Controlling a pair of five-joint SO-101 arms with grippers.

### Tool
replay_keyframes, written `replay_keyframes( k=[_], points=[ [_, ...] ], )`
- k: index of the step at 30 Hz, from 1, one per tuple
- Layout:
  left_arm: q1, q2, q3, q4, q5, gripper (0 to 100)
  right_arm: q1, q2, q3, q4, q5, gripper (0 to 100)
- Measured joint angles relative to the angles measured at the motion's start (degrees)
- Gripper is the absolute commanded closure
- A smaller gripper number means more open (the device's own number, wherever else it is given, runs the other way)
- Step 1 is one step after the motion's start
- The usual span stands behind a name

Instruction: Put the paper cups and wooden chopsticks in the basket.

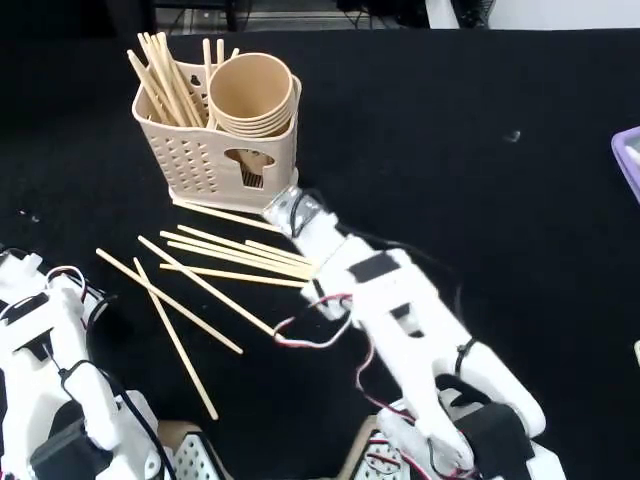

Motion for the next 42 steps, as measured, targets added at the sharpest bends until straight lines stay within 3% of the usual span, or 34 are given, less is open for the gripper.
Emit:
replay_keyframes(
  k=[11,25,33,42],
  points=[
    [0.0,0.0,0.0,0.0,0.0,83,-9.3,-0.1,2.5,-4.0,0.1,74.0],
    [0.0,0.0,0.0,0.0,0.0,83,-11.0,7.6,2.5,-9.6,0.7,74.8],
    [0.0,0.0,0.0,0.0,0.0,83,-10.6,9.8,-1.4,-6.5,0.7,93.9],
    [0.0,0.0,0.0,0.0,0.0,83,-10.7,9.8,-2.1,-5.8,0.6,98.6]
  ],
)
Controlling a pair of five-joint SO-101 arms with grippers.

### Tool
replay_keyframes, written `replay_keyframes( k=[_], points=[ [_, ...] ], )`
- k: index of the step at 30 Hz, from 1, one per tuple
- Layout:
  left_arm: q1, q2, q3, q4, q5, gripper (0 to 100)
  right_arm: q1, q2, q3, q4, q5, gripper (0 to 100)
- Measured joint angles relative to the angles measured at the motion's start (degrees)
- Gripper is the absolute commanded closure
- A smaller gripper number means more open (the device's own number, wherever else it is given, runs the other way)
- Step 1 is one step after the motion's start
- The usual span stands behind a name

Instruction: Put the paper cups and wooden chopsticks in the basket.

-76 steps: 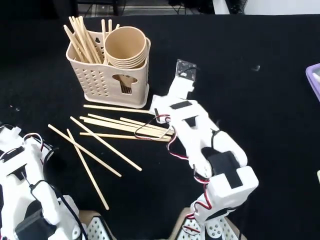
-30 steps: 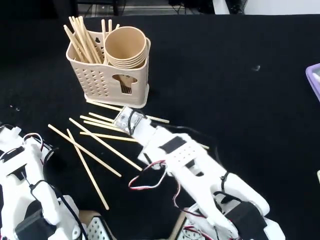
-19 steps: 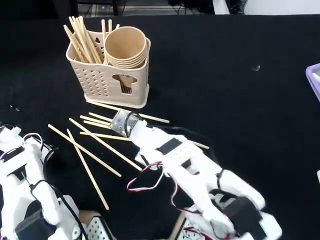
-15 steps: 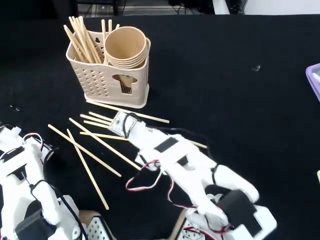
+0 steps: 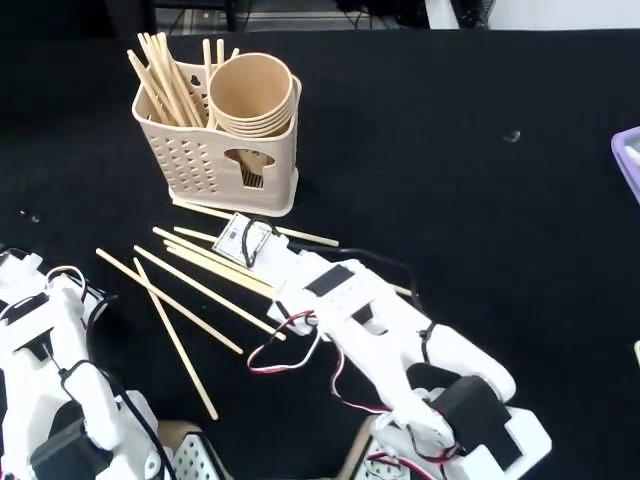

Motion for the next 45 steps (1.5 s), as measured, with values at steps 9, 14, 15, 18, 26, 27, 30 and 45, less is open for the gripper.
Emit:
replay_keyframes(
  k=[9,14,15,18,26,27,30,45],
  points=[
    [0.0,0.0,0.0,0.0,0.0,83,-0.2,-4.3,2.5,3.9,0.0,96.5],
    [0.0,0.0,0.0,0.0,0.0,83,-0.2,-5.3,3.0,3.9,0.0,81.3],
    [0.0,0.0,0.0,0.0,0.0,83,-0.3,-5.3,3.0,3.9,0.0,79.8],
    [0.0,0.0,0.0,0.0,0.0,83,-0.3,-5.3,3.0,3.9,0.0,81.1],
    [0.0,0.0,0.0,0.0,0.0,83,-0.3,-5.3,3.0,3.9,0.2,82.2],
    [0.0,0.0,0.0,0.0,0.0,83,-0.3,-5.3,3.0,3.9,0.2,82.2],
    [0.0,0.0,0.0,0.0,0.0,83,-0.3,-6.2,3.0,4.2,0.2,82.2],
    [0.0,0.0,0.0,0.0,0.0,83,0.2,-1.6,4.6,-8.7,-0.5,94.5]
  ],
)
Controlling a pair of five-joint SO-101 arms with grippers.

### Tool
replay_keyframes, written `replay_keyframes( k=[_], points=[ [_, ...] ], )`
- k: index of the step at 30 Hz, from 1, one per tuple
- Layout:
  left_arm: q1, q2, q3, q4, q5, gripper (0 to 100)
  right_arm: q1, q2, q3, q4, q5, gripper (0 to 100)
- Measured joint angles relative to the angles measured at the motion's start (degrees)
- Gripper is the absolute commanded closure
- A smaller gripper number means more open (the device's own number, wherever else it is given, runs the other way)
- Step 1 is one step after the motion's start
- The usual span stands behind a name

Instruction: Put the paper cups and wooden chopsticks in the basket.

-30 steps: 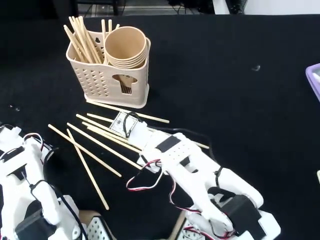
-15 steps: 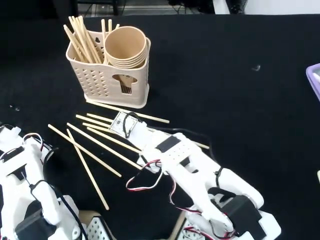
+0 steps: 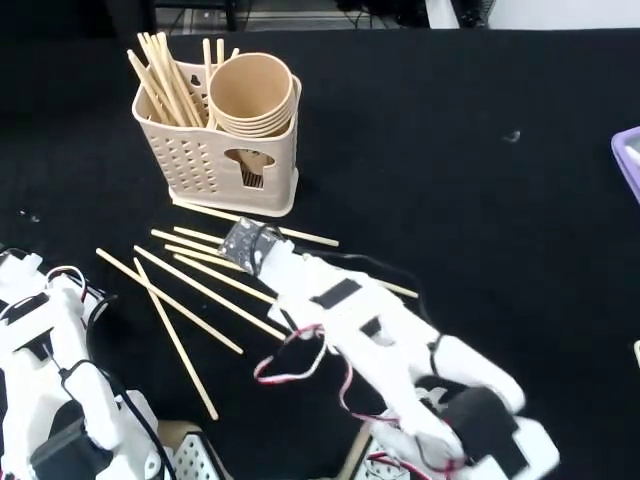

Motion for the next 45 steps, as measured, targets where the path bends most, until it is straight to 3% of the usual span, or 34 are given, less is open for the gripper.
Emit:
replay_keyframes(
  k=[10,23,30,45],
  points=[
    [0.0,0.0,0.0,0.0,0.0,83,0.4,4.9,-5.4,3.8,0.0,98.8],
    [0.0,0.0,0.0,0.0,0.0,83,0.4,-14.1,5.0,8.6,0.2,98.6],
    [0.0,0.0,0.0,0.0,0.0,83,0.4,-12.5,5.0,8.6,0.2,88.0],
    [0.0,0.0,0.0,0.0,0.0,83,-3.1,-5.9,4.0,8.4,0.1,87.8]
  ],
)
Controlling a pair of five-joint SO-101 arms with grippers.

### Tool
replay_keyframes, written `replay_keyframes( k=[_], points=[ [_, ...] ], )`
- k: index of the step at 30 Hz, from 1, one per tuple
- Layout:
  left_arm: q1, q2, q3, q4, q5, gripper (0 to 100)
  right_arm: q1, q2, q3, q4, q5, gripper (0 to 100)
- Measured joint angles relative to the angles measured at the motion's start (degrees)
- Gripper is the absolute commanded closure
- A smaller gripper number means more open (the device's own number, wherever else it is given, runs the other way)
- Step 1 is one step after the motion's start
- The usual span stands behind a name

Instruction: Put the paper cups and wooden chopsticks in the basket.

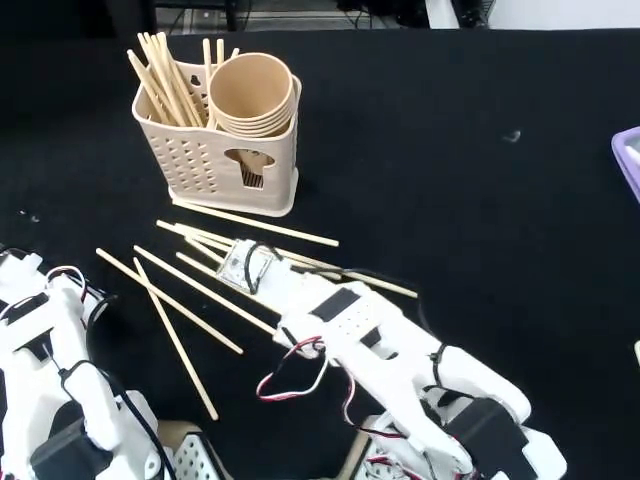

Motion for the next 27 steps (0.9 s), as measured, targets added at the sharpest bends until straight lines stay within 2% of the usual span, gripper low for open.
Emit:
replay_keyframes(
  k=[17,20,27],
  points=[
    [0.0,0.0,0.0,0.0,0.0,83,-0.2,4.1,-4.0,2.4,0.1,88.2],
    [0.0,0.0,0.0,0.0,0.0,83,-0.2,6.5,-6.5,4.0,0.1,98.7],
    [0.0,0.0,0.0,0.0,0.0,83,-0.2,3.2,-5.2,4.4,0.0,98.8]
  ],
)
